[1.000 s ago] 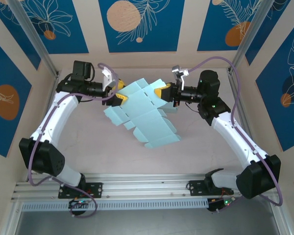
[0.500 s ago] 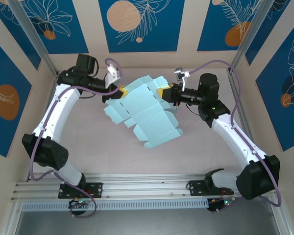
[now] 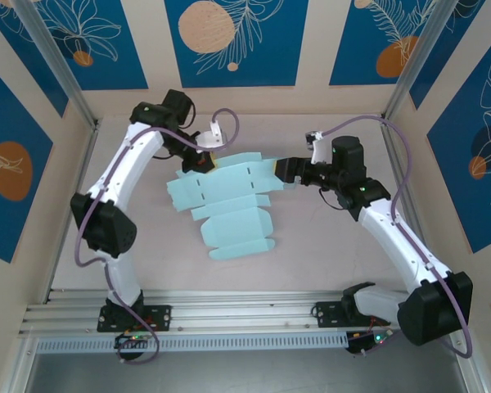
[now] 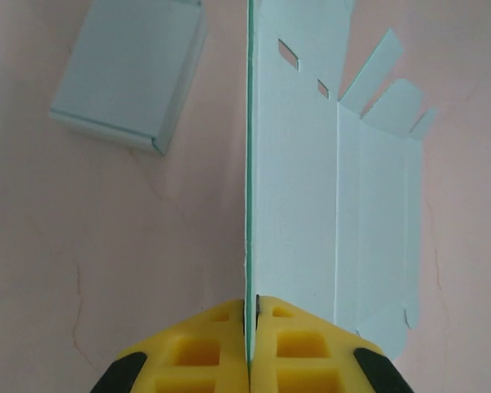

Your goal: Fold the paper box

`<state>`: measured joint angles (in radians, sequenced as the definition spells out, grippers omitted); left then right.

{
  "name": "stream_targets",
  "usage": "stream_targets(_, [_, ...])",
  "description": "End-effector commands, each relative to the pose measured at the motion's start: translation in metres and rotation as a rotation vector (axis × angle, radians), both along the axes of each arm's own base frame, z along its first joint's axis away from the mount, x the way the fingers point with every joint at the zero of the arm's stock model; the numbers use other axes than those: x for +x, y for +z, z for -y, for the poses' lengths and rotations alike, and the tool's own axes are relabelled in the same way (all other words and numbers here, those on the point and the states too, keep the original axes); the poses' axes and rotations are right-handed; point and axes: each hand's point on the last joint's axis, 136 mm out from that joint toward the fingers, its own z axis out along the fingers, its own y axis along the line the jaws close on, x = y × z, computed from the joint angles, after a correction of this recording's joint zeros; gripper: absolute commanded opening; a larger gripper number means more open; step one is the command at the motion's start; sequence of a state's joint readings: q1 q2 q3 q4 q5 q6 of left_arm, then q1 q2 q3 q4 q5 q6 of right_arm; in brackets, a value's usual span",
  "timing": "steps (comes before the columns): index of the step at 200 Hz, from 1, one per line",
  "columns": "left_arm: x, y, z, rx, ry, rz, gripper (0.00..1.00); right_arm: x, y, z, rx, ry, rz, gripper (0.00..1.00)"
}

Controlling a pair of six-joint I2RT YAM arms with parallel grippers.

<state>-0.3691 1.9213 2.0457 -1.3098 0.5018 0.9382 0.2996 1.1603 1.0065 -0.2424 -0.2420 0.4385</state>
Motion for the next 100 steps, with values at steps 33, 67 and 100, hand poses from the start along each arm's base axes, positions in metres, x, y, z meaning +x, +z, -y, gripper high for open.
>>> stream_targets(33, [0.038,-0.024,0.003,0.067,0.052,0.066,0.0,-0.004,-0.026,0.024,-0.067,-0.129,-0.113,0.84])
stream_targets(67, [0.053,-0.046,0.013,0.084,0.069,0.254,0.0,-0.007,-0.037,0.036,-0.101,-0.194,-0.155,0.84])
stream_targets(100, [0.053,-0.045,0.019,0.0,0.128,0.458,0.0,-0.01,-0.047,0.041,-0.104,-0.214,-0.198,0.84])
